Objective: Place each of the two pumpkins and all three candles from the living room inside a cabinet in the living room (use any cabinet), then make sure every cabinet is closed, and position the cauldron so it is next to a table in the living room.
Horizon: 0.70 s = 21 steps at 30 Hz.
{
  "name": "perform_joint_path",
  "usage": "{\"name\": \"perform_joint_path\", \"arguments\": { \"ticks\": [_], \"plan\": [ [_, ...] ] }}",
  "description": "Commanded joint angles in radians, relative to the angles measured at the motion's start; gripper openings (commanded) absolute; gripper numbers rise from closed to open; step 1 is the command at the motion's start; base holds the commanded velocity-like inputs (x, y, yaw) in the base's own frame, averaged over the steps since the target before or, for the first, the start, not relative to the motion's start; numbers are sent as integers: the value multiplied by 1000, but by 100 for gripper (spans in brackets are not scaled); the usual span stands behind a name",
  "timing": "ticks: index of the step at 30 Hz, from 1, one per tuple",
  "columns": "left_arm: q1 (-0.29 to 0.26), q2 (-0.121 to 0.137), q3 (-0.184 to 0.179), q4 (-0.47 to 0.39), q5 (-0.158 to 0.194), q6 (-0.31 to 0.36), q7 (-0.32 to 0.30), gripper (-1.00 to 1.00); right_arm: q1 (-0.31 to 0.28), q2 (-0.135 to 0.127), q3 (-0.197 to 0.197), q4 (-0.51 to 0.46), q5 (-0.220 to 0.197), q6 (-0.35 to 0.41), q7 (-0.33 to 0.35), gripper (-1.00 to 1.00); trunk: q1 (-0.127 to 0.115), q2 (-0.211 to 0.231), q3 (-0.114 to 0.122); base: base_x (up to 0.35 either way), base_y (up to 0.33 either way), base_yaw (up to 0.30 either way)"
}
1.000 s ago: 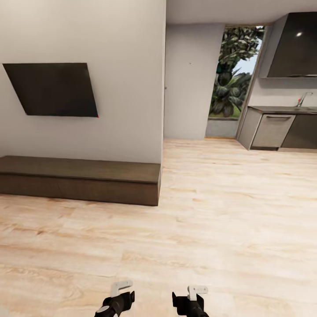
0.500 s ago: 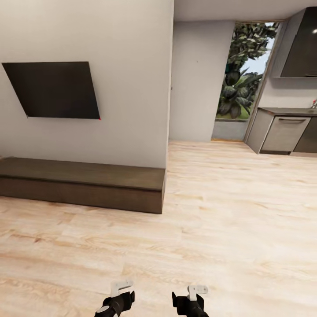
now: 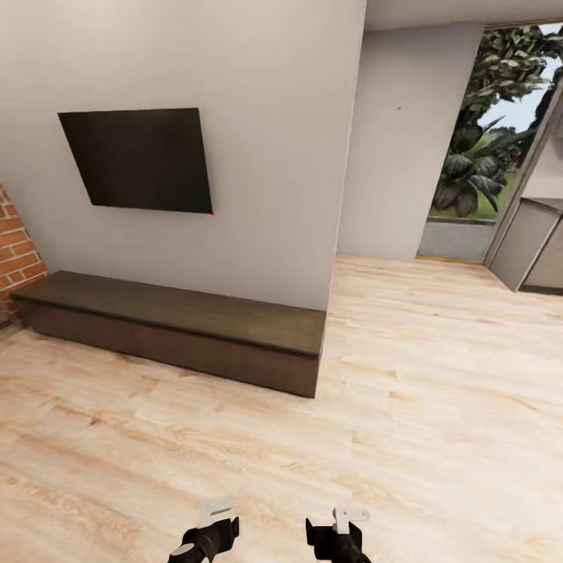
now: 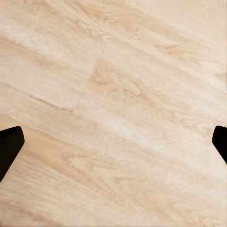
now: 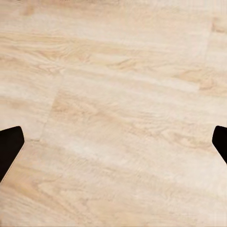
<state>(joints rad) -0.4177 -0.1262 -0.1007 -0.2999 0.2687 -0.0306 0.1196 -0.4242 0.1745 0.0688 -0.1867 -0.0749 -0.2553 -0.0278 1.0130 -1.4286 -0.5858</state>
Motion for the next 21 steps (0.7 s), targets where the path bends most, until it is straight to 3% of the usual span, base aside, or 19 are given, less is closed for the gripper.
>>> {"name": "perform_joint_path", "arguments": {
  "ticks": [1,11,21],
  "plan": [
    [-1,0,-8,1,10,-3,6,100,-1,0,7,1,-8,-4,-3,100,1,0,-1,326,0,281],
    [0,-1,-9,1,10,-3,6,100,-1,0,8,1,-8,-4,-3,100,1,0,-1,325,-10,282],
    [-1,-1,-9,1,10,-3,6,100,-1,0,8,1,-8,-4,-3,100,1,0,-1,290,-202,282]
  ]
}}
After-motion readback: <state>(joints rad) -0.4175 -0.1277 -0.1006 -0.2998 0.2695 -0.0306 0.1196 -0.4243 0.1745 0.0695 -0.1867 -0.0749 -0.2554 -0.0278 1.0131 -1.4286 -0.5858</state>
